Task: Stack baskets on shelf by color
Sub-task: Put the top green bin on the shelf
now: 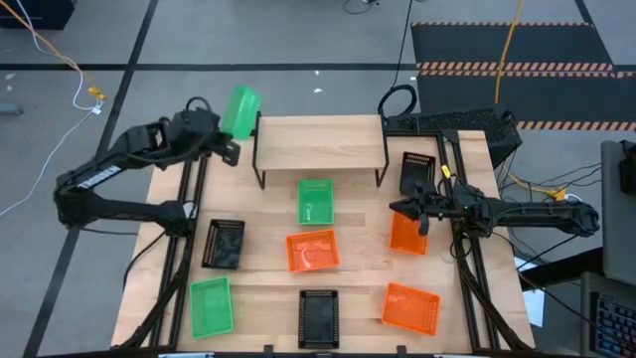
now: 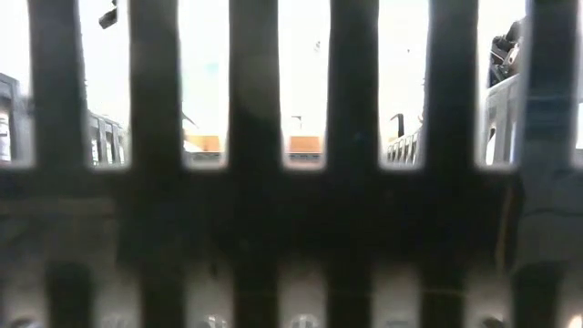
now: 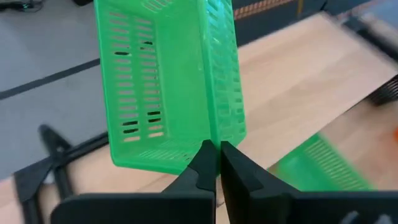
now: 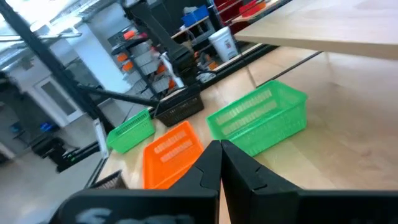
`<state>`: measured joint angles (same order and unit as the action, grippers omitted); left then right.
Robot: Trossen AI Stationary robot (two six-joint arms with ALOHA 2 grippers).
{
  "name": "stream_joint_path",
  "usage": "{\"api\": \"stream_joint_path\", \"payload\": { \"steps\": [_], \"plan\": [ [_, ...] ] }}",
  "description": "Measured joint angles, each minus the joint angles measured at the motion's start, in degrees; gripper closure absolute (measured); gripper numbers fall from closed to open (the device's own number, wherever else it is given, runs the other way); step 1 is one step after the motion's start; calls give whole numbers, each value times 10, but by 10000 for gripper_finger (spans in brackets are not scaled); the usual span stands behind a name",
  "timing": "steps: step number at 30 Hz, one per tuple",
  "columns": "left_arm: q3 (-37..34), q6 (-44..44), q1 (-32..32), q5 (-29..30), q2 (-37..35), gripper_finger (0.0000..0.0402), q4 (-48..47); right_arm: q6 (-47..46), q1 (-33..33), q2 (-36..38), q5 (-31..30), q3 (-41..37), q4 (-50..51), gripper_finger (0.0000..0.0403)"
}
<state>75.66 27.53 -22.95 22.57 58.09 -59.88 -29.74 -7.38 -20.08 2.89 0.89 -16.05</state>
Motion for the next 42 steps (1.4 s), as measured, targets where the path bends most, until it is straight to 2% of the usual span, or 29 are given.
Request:
{"api": "stream_joint_path", "payload": {
  "steps": [6, 11, 14, 18, 22, 26, 31, 38, 42],
  "plan": [
    [70, -4, 20, -1, 69, 380, -1, -26, 0, 0, -36, 0, -30, 403],
    [100, -38, 29, -2, 128, 395, 0, -30, 1, 0, -44, 0, -91, 403],
    [118, -62, 31, -4, 155, 390, 0, -55, 11, -4, -65, 0, -101, 403],
    [123, -74, 31, -48, 179, 385, -4, -87, 30, -15, -124, 0, -124, 403],
    [123, -59, 36, -64, 202, 384, -19, -62, 35, -29, -162, 0, -195, 403],
    [123, -58, 36, -63, 226, 384, -4, -50, 51, -39, -162, 0, -255, 403],
    [123, -57, 36, -61, 244, 383, 9, -11, 84, -53, -165, 0, -285, 403],
    [123, 4, 36, -58, 249, 383, 45, 33, 97, -74, -182, 0, -279, 403],
    [123, 89, 36, -32, 251, 383, 45, 53, 96, -77, -152, 0, -274, 403]
  ]
}}
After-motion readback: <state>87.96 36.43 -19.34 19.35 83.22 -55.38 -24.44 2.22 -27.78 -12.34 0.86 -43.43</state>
